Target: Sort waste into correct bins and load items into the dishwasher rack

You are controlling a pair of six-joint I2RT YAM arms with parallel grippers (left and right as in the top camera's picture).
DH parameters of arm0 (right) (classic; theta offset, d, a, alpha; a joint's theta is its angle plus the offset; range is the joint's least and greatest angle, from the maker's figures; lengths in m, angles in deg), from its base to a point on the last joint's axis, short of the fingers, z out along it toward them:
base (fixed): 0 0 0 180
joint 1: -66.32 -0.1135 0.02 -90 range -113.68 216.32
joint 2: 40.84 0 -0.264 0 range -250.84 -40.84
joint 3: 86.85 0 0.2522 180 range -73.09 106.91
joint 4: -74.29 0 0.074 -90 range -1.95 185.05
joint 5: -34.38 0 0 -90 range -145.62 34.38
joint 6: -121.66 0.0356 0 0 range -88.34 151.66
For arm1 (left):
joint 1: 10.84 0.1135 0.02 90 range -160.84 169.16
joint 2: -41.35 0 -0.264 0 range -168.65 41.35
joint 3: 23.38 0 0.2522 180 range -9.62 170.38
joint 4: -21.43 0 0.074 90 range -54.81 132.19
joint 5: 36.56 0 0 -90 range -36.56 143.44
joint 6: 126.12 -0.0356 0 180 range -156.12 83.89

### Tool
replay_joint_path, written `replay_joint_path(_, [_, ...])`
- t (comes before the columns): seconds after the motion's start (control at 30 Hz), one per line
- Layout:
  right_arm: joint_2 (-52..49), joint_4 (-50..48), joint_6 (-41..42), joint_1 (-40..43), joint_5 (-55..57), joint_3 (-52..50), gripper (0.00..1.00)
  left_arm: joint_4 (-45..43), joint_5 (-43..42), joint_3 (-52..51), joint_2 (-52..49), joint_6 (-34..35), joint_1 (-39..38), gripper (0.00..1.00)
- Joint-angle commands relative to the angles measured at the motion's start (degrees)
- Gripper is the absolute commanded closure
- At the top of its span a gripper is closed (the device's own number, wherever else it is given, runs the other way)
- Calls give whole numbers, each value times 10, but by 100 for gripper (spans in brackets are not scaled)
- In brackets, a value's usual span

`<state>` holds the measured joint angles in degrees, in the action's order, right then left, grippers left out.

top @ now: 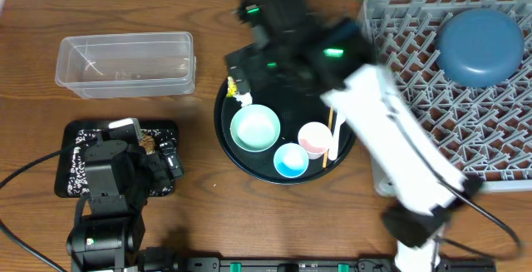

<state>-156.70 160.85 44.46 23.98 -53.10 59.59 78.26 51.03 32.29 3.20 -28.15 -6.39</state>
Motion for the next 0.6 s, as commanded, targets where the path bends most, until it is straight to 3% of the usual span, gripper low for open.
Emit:
replay_joint_path(0.0, [-63,-1,0,-6,86,-1,5,0,0,5,0,9,3,2])
replay_joint_path(0.2, [-163,7,-44,2,62,-1,11,0,0,5,0,9,3,2])
replay_joint_path(0.57, [-253,63,-99,7,62,-1,34,0,0,5,0,9,3,2])
